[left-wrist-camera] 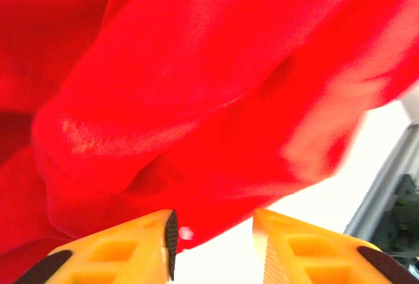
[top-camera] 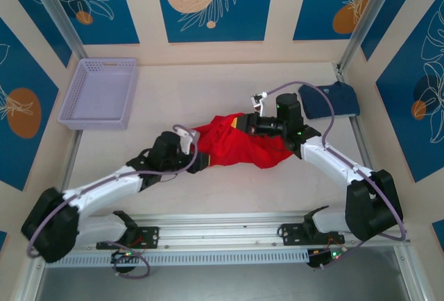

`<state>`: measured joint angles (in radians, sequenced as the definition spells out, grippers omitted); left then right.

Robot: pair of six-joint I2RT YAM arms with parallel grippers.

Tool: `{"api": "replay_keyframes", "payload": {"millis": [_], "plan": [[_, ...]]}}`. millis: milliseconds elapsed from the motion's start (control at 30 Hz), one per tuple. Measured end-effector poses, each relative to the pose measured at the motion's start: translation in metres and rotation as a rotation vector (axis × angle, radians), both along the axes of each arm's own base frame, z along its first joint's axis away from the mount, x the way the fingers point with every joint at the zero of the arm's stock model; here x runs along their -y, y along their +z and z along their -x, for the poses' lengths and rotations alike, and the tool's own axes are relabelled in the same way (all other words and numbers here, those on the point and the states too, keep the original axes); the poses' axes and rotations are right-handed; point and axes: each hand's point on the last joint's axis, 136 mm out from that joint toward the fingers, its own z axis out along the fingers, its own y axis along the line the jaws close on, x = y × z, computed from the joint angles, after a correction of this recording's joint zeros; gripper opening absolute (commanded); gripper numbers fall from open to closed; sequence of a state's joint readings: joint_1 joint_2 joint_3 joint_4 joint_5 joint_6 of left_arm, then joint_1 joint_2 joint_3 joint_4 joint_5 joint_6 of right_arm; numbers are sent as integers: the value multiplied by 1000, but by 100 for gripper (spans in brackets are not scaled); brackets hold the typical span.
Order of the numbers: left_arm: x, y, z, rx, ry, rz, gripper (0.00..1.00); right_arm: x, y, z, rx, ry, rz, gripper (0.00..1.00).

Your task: Fold the inside-out t-shirt

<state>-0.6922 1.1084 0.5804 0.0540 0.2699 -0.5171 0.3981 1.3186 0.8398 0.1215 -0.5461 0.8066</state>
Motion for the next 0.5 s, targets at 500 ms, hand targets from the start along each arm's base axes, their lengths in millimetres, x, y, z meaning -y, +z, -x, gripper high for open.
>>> {"api": "replay_keyframes", "payload": {"millis": [500], "plan": [[55, 52, -14, 103, -191, 28, 48, -1, -7, 6, -5, 24, 33, 0]]}}
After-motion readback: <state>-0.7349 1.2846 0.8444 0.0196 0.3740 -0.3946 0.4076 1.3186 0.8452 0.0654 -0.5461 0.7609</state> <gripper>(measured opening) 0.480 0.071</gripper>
